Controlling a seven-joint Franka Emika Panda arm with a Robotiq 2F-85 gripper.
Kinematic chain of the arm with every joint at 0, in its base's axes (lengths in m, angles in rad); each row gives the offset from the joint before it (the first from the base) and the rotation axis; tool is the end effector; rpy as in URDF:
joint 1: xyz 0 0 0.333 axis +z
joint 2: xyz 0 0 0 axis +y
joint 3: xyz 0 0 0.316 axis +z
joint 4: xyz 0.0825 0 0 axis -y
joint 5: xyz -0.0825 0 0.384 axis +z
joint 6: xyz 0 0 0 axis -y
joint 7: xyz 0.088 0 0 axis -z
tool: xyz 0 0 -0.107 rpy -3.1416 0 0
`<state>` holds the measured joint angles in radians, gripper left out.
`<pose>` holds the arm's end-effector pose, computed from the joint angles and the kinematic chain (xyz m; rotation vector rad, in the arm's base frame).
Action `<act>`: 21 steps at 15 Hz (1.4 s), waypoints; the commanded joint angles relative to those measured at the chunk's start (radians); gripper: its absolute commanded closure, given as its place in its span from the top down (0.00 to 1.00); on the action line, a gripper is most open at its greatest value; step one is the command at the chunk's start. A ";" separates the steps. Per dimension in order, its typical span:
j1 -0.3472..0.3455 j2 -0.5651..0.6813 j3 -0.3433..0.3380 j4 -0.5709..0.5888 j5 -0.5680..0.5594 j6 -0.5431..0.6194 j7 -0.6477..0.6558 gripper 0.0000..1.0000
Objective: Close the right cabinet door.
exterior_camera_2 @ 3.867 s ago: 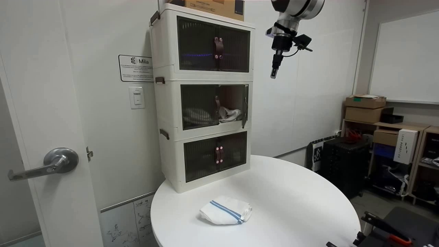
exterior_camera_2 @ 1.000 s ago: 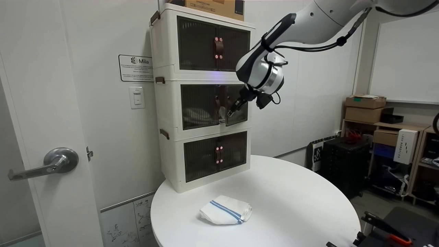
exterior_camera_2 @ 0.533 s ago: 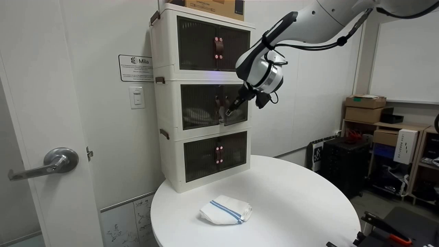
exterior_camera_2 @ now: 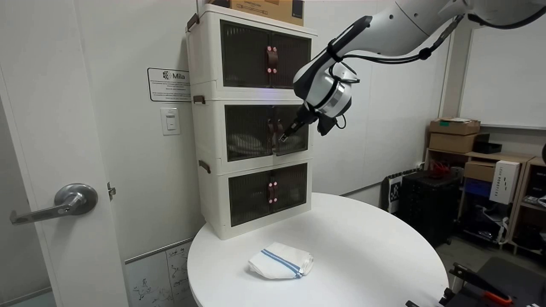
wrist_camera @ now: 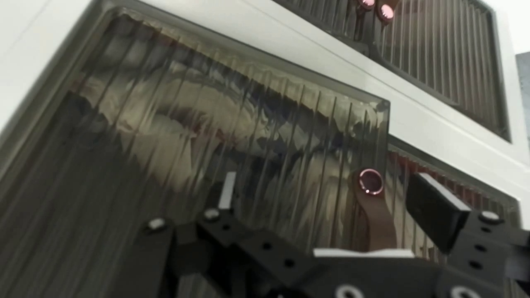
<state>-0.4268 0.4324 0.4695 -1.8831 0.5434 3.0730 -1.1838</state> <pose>0.6737 -0.0480 0.3793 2.7096 0.8078 1.2538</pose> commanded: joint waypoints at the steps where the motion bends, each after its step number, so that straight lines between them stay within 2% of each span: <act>1: -0.042 0.051 0.081 0.031 0.084 0.146 -0.003 1.00; 4: -0.077 0.084 0.144 0.042 0.090 0.236 -0.007 1.00; 10: -0.149 0.141 0.249 0.046 0.051 0.337 0.000 1.00; 15: -0.184 0.161 0.294 0.041 0.042 0.368 0.008 1.00; 18: -0.168 0.100 0.240 -0.011 0.098 0.243 0.016 1.00; 19: -0.150 0.072 0.202 -0.032 0.120 0.185 0.024 1.00; 21: -0.084 -0.003 0.076 -0.090 0.141 0.048 0.076 1.00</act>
<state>-0.5828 0.5481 0.6867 -1.8877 0.6418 3.2705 -1.1766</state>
